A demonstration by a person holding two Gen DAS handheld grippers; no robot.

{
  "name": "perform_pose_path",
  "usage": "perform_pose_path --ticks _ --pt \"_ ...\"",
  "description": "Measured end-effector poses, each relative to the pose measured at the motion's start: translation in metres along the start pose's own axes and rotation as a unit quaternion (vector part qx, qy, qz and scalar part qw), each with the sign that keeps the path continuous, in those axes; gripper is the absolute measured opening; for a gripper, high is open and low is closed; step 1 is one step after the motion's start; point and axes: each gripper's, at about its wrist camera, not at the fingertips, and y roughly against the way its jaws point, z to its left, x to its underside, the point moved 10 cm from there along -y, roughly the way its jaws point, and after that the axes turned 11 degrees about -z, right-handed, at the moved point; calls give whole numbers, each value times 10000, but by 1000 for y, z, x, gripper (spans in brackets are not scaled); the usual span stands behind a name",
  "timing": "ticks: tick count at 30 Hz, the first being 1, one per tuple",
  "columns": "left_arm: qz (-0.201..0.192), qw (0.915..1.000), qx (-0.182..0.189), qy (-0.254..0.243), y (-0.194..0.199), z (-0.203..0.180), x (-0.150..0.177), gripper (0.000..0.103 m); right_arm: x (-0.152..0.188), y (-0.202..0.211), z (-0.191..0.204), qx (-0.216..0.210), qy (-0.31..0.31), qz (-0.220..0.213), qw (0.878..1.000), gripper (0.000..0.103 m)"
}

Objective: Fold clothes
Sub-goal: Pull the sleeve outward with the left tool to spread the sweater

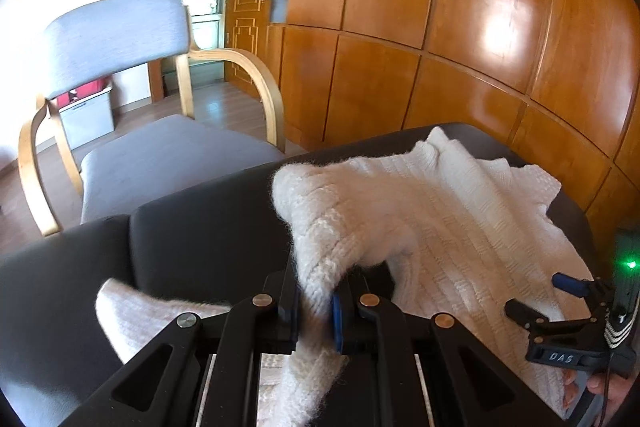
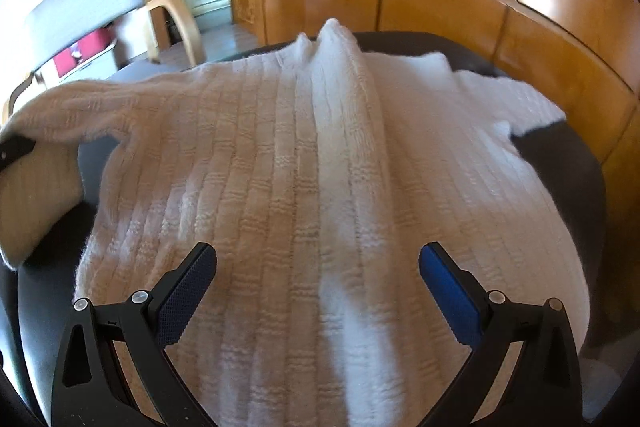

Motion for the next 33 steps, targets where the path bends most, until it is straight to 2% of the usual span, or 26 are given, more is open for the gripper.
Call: perform_pose_path --ticks 13,20,33 --pt "-177 9991 -118 370 28 30 0 10 18 -8 36 -140 294 249 9992 103" --pt "-288 9932 50 1130 52 55 0 10 24 -13 53 -291 319 359 9984 103" --pt "-476 9895 -431 1297 95 109 9 10 17 -14 67 -583 492 438 9961 103"
